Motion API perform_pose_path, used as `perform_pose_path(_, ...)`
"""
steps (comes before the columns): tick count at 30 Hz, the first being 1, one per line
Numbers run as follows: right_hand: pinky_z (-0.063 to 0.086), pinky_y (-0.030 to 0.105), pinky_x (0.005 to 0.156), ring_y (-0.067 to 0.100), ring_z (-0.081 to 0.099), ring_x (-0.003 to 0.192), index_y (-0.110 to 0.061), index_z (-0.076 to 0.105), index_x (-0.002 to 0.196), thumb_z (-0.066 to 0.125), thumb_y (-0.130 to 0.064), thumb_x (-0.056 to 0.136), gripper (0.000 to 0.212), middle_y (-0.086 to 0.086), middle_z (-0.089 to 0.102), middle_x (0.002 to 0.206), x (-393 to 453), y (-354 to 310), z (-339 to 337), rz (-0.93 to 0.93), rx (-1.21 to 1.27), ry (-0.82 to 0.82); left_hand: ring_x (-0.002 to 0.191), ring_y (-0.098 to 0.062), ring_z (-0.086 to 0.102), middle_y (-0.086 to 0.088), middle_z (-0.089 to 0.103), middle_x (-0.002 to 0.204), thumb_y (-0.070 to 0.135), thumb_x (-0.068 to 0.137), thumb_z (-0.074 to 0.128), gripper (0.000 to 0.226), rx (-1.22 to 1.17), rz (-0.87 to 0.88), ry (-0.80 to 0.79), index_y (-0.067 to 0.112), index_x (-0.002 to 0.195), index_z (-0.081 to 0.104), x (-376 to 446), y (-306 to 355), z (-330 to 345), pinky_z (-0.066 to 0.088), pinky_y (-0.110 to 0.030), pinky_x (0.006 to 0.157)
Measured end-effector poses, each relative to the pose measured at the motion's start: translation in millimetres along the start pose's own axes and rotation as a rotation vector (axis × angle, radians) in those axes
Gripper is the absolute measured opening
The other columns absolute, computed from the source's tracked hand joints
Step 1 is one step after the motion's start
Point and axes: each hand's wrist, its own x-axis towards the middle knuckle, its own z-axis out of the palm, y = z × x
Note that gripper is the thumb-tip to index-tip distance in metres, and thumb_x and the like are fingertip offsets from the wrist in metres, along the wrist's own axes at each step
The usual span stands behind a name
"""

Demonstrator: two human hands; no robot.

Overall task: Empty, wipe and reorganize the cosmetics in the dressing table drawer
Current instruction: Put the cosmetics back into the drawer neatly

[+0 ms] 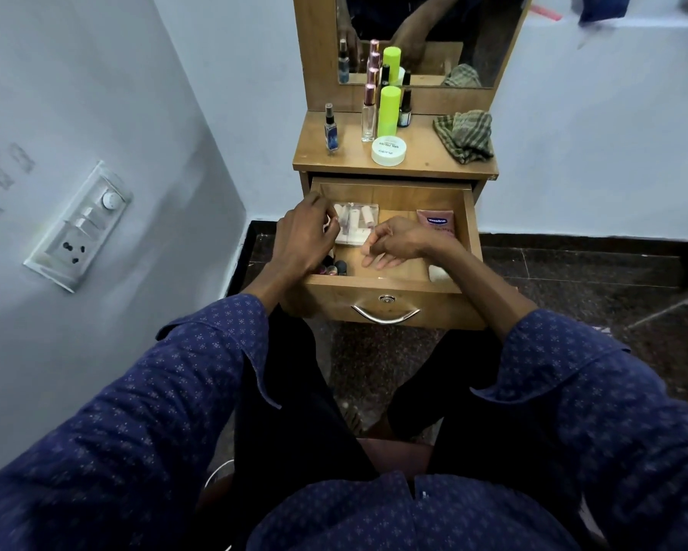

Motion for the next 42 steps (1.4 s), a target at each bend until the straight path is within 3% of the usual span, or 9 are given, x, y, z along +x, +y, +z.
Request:
perform_pose_path(5,0.057,0.023,0.064,0.013,0.074,0.076,-0.008,0.068,0.108,0.062,-0.009,0.103,0.008,0.007,0.080,0.096,-8,-27,-53,-0.140,0.023,0.134,0.091,-0.022,0.065,0.001,0.065,0.111,0.041,0.103,0.054,0.023,-0.016,-0.040,0.053,0.020,0.103,0.063,21,-1,-4,0.053,-0.039,0.074)
perform_pose_path(13,0.060,0.037,0.068,0.016,0.075,0.068,-0.018,0.066,0.097,0.065,-0.018,0.099,0.002,0.000,0.077,0.081,6,-57,-128,-0.339,-0.198,0.676,0.101,-0.025,0.066,0.000,0.062,0.124,0.048,0.100,0.055,0.039,-0.123,-0.134,0.187,0.022,0.130,0.051,94,-1,-27,0.049,-0.040,0.081)
perform_pose_path(17,0.058,0.044,0.076,0.020,0.068,0.088,-0.021,0.066,0.103,0.069,-0.019,0.094,0.009,0.000,0.071,0.100,26,-60,-154,-0.383,-0.394,0.925,0.102,-0.027,0.066,-0.004,0.059,0.129,0.050,0.100,0.057,0.047,-0.120,-0.138,0.177,0.021,0.137,0.048,122,-3,-32,0.047,-0.038,0.080)
perform_pose_path(22,0.056,0.039,0.073,0.026,0.068,0.089,-0.025,0.062,0.123,0.071,-0.024,0.097,0.028,0.011,0.066,0.121,59,-60,-171,-0.382,-0.624,0.990,0.104,-0.023,0.065,-0.003,0.059,0.124,0.052,0.103,0.052,0.044,-0.108,-0.100,0.131,0.026,0.137,0.052,139,-6,-27,0.049,-0.037,0.080)
perform_pose_path(26,0.053,0.041,0.066,0.034,0.069,0.090,-0.022,0.063,0.132,0.061,-0.015,0.102,0.031,0.013,0.072,0.113,73,-63,-178,-0.344,-0.774,0.987,0.105,-0.023,0.065,-0.001,0.065,0.123,0.051,0.104,0.050,0.039,-0.090,-0.083,0.143,0.027,0.132,0.058,149,-5,-23,0.046,-0.035,0.080)
perform_pose_path(30,0.043,0.036,0.060,0.032,0.068,0.085,-0.020,0.065,0.117,0.062,-0.012,0.100,0.019,0.011,0.073,0.104,80,-69,-181,-0.333,-0.761,1.006,0.103,-0.019,0.068,0.003,0.074,0.118,0.045,0.104,0.054,0.027,-0.116,-0.109,0.165,0.026,0.121,0.064,156,-4,-24,0.042,-0.030,0.078)
perform_pose_path(35,0.053,0.043,0.062,0.032,0.064,0.073,-0.024,0.055,0.103,0.060,-0.014,0.100,0.013,0.028,0.066,0.117,90,-62,-182,-0.305,-0.690,1.008,0.095,-0.016,0.070,0.003,0.075,0.111,0.036,0.103,0.062,0.018,-0.222,-0.170,0.142,0.023,0.114,0.066,155,-3,-23,0.043,-0.027,0.075)
perform_pose_path(39,0.052,0.038,0.060,0.023,0.063,0.073,-0.017,0.058,0.107,0.060,-0.010,0.102,0.009,0.015,0.067,0.108,83,-56,-177,-0.313,-0.623,1.068,0.090,-0.012,0.068,0.006,0.072,0.102,0.026,0.101,0.067,0.009,-0.274,-0.172,0.135,0.019,0.106,0.067,152,-1,-25,0.043,-0.016,0.067)
perform_pose_path(42,0.056,0.038,0.065,0.016,0.065,0.078,-0.013,0.061,0.109,0.063,-0.012,0.101,0.008,0.003,0.072,0.095,58,-56,-172,-0.383,-0.515,1.107,0.087,-0.011,0.068,0.007,0.072,0.096,0.022,0.099,0.068,0.007,-0.320,-0.137,0.150,0.016,0.102,0.067,148,4,-30,0.055,-0.026,0.073)
